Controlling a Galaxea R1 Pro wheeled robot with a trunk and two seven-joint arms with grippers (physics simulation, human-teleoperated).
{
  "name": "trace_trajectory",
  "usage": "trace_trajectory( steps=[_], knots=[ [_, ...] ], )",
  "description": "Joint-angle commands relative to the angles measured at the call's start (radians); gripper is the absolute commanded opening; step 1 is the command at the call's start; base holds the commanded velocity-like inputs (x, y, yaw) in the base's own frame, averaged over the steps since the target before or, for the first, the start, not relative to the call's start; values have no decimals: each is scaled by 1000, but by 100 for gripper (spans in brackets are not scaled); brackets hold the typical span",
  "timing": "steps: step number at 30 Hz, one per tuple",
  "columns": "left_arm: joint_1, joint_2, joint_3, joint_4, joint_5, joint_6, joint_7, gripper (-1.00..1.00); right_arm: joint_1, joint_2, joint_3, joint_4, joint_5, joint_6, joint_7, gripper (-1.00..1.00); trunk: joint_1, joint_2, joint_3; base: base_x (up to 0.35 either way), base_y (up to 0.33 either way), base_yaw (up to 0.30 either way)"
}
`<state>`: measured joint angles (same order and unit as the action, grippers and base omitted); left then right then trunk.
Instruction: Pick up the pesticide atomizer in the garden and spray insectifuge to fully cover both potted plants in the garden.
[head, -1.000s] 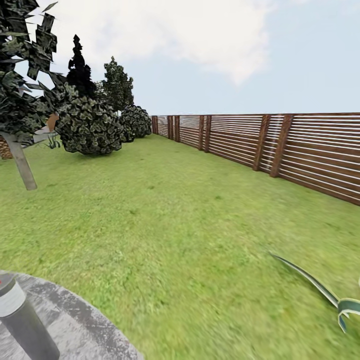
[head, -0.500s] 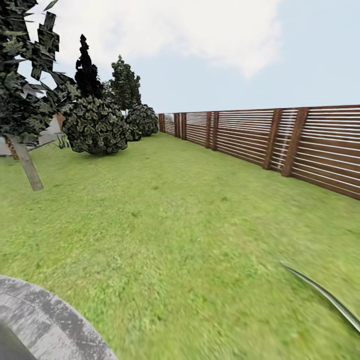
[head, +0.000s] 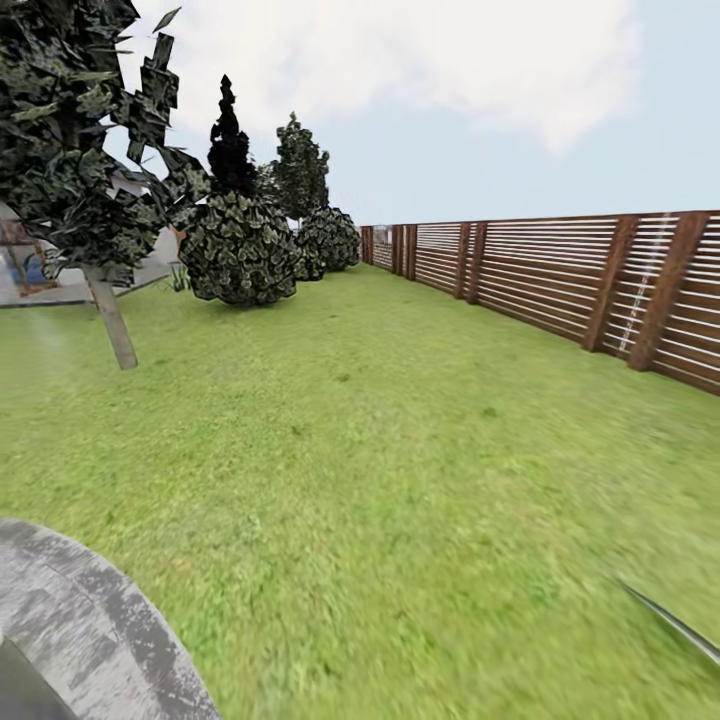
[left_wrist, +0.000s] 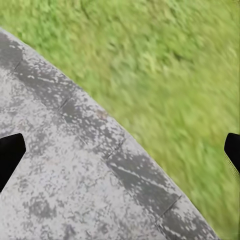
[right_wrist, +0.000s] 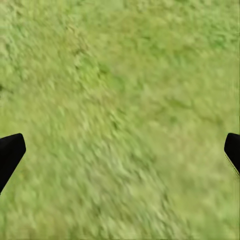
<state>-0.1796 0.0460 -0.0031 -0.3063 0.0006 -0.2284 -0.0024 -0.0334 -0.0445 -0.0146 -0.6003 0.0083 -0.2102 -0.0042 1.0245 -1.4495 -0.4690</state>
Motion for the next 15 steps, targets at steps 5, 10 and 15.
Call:
trace_trajectory(
  steps=[5,10,15],
  knots=[
    [-1,0,0,1,0,-4,0,100,0,0,1,18,1,-3,0,100,1,0,-1,301,-197,277],
    [-1,0,0,1,1,-4,1,100,0,0,1,25,1,-3,0,100,1,0,-1,301,-194,277],
    [0,0,0,1,0,-4,0,100,0,0,1,26,1,-3,0,100,1,0,-1,301,-179,277]
  ],
)
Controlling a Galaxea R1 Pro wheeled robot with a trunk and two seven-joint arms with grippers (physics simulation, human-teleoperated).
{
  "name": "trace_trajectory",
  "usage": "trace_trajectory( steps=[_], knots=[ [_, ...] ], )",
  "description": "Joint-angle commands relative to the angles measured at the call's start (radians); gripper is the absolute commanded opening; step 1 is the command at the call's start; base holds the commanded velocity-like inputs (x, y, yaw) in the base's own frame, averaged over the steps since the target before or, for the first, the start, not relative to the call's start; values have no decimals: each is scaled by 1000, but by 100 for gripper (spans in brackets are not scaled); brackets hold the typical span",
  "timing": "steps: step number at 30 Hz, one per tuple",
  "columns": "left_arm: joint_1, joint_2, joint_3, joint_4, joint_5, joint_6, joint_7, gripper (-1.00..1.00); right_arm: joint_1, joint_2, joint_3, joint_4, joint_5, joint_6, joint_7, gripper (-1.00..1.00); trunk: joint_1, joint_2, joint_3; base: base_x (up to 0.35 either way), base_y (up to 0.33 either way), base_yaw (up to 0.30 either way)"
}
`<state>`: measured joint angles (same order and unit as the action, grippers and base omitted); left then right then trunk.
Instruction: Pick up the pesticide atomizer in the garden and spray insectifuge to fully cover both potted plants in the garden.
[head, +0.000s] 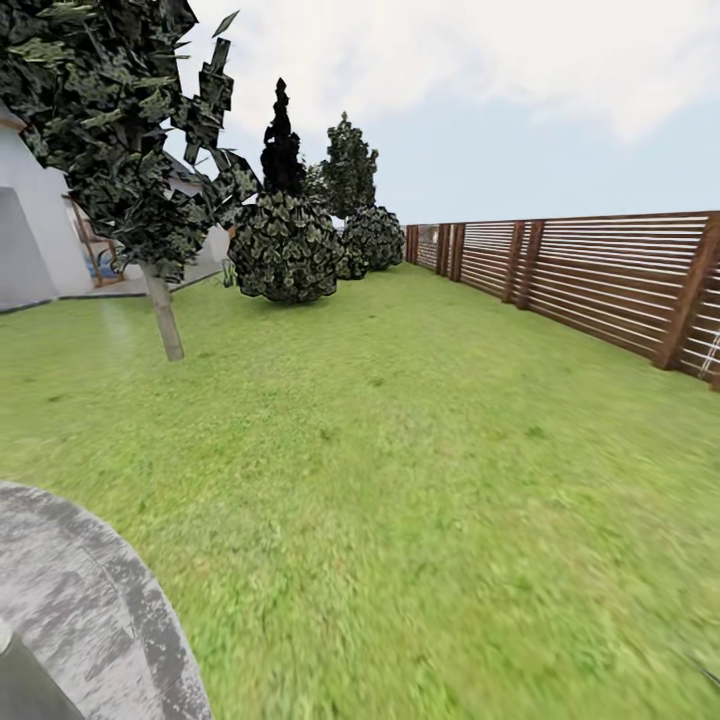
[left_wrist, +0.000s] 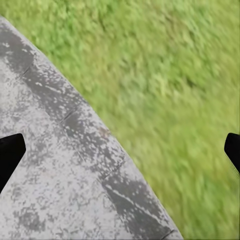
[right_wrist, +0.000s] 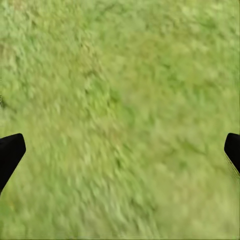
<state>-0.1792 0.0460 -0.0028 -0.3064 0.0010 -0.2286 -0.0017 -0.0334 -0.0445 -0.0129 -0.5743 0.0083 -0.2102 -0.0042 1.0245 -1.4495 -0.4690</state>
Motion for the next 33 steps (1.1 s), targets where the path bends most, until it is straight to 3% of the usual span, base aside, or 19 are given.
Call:
trace_trajectory(
  steps=[1,33],
  knots=[
    [-1,0,0,1,0,-3,0,100,0,0,-1,1,1,-3,0,100,1,0,-1,303,-163,277],
    [0,2,0,0,-2,-3,0,100,0,0,-1,1,1,-3,0,100,1,0,-1,326,-108,277]
  ],
)
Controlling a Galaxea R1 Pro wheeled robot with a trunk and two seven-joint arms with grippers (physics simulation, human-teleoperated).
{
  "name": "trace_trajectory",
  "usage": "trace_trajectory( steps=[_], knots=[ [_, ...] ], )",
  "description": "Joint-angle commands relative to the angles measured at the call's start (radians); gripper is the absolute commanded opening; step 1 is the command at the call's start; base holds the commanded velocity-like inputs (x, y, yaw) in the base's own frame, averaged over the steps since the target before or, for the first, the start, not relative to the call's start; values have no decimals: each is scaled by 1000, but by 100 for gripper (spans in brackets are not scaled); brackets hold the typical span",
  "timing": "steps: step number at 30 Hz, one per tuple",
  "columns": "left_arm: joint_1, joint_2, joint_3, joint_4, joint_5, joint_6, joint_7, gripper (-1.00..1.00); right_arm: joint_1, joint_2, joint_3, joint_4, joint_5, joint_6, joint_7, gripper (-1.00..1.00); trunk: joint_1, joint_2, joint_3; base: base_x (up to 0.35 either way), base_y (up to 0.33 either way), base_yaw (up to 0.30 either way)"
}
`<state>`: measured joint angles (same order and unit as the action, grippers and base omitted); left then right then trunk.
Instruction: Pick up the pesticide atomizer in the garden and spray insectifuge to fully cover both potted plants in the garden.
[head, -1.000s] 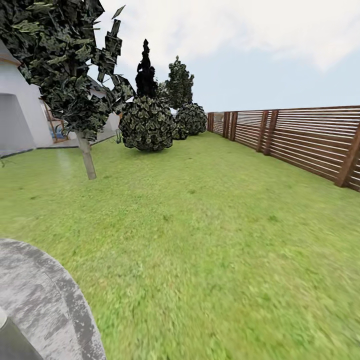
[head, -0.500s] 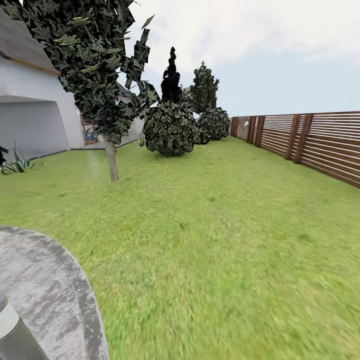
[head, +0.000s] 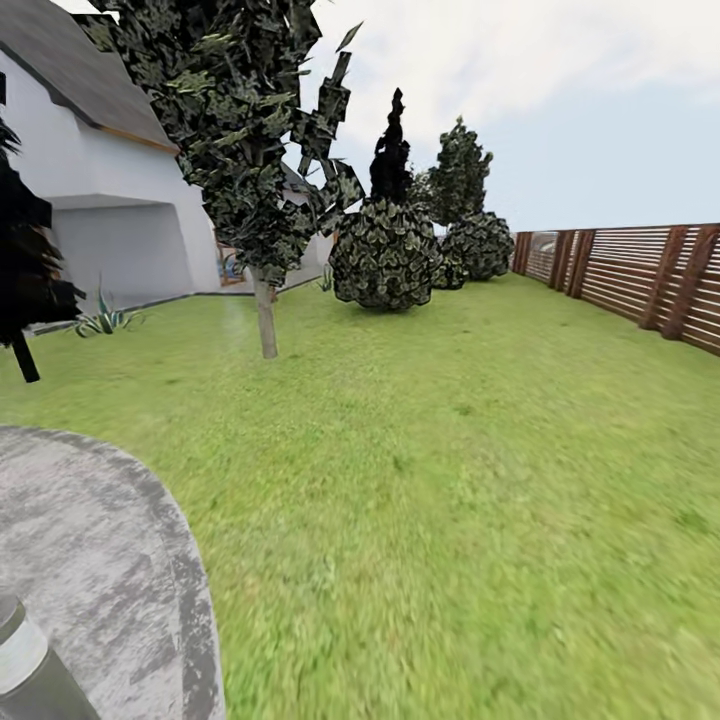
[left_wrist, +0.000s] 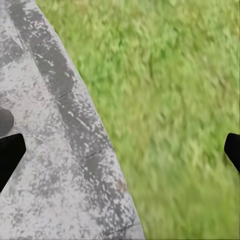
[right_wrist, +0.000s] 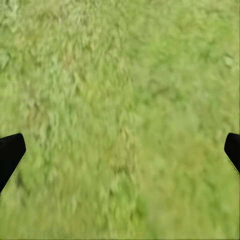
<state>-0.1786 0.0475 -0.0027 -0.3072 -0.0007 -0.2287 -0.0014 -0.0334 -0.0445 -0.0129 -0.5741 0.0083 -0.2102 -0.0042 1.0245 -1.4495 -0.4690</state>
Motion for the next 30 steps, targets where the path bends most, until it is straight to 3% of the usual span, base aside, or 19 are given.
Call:
trace_trajectory(
  steps=[1,12,30],
  knots=[
    [-1,0,0,1,0,-3,0,100,0,0,-1,0,1,-3,0,100,1,0,-1,329,-142,277],
    [-1,0,0,2,0,-3,0,100,0,0,-1,0,1,-3,0,100,1,0,-1,328,-151,267],
    [-1,1,0,1,2,-4,0,100,0,0,-1,0,1,-3,0,100,1,0,-1,316,-165,18]
  ],
)
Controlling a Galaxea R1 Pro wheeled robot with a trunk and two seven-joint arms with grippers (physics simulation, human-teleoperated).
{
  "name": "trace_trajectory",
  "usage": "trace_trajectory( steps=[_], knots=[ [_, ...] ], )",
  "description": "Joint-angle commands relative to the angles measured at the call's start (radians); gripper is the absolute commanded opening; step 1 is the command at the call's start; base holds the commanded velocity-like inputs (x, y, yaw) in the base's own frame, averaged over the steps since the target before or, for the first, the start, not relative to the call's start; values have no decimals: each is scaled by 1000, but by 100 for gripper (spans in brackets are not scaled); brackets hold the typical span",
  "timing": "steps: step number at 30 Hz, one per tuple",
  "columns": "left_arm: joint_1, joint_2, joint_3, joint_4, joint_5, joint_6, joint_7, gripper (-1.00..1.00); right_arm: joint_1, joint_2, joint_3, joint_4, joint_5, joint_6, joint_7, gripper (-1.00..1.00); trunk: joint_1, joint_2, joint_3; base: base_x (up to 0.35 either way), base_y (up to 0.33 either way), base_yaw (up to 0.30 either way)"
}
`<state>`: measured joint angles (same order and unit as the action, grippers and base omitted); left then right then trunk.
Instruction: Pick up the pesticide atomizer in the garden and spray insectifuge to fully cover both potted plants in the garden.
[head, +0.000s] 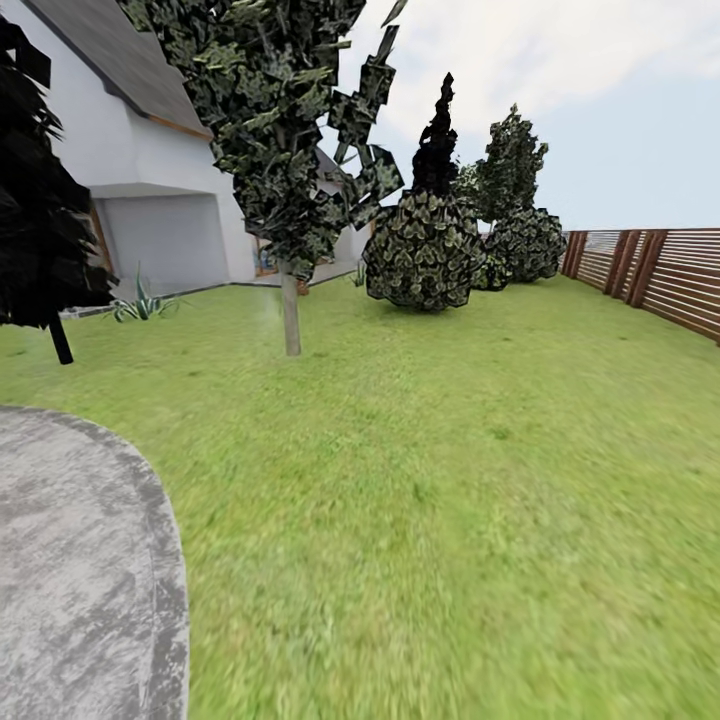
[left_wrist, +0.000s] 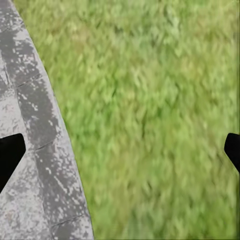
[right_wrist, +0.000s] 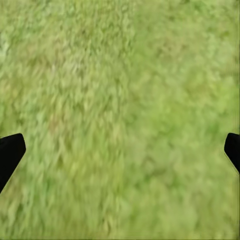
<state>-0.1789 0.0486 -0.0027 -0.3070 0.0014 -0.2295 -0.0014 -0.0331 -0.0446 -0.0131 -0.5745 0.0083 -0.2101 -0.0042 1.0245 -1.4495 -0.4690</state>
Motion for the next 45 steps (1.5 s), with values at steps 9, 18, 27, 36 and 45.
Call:
trace_trajectory(
  steps=[9,18,27,36,45],
  knots=[
    [-1,4,0,1,0,-3,0,100,-1,0,-1,1,1,-3,0,100,1,0,-1,326,-111,59],
    [-1,9,0,0,30,-3,-1,100,-1,0,-1,1,1,-3,0,100,1,0,-1,331,-99,224],
    [-1,10,0,0,37,-3,-1,100,-1,0,-1,1,1,-5,0,100,1,0,-1,334,-50,273],
    [-1,10,0,0,37,-3,-1,100,-1,0,-1,0,1,-5,0,100,1,0,-1,338,-3,275],
    [-1,10,0,1,37,-3,0,100,-1,0,-1,1,1,-5,0,100,1,0,-1,339,0,275]
  ],
)
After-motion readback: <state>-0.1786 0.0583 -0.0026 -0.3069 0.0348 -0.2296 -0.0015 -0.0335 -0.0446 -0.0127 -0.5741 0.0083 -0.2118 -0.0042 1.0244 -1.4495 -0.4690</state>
